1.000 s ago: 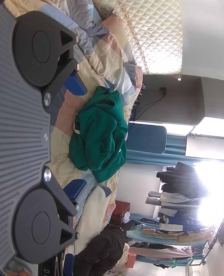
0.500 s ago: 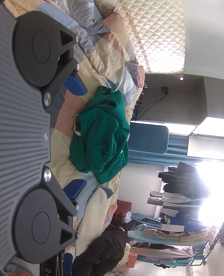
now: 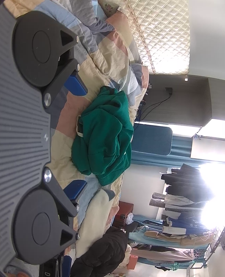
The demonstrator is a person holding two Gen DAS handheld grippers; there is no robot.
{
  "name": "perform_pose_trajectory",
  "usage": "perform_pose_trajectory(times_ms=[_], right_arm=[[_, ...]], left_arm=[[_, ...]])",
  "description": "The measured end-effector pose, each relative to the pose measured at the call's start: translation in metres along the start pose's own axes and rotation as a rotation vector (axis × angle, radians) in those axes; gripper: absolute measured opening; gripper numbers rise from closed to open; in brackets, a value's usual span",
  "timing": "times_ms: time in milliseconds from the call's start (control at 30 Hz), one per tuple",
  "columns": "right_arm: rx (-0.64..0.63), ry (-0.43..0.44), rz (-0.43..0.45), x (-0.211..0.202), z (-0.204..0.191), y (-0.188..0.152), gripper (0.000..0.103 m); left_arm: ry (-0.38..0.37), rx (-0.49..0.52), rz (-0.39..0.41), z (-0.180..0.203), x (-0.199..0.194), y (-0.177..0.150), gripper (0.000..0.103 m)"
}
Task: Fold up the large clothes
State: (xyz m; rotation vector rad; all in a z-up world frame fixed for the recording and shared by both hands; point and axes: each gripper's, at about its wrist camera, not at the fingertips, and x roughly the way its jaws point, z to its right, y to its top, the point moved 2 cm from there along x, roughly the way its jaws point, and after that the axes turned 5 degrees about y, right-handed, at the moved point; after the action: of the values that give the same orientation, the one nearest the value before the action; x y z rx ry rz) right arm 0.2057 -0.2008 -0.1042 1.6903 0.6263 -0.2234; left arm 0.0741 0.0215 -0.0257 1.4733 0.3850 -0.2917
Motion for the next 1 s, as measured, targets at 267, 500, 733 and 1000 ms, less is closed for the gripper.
perform_pose_trajectory(times_ms=[267,500,733,1000], right_arm=[[0.006,0.006,-0.014,0.006,0.001,-0.001,0.103],[0.011,0.009,-0.024,0.025,0.001,0.009,0.103],[0.017,0.017,-0.044,0.058,-0.001,0.025,0.103],[-0.028,0.054,-0.008,0.131,-0.002,0.055,0.103]], left_arm=[[-0.003,0.012,-0.006,-0.001,0.008,0.000,0.103],[0.005,-0.010,-0.036,-0.008,0.037,0.008,0.103],[0.009,-0.029,-0.064,-0.019,0.078,0.027,0.103],[0.047,-0.052,-0.054,-0.036,0.174,0.056,0.103]])
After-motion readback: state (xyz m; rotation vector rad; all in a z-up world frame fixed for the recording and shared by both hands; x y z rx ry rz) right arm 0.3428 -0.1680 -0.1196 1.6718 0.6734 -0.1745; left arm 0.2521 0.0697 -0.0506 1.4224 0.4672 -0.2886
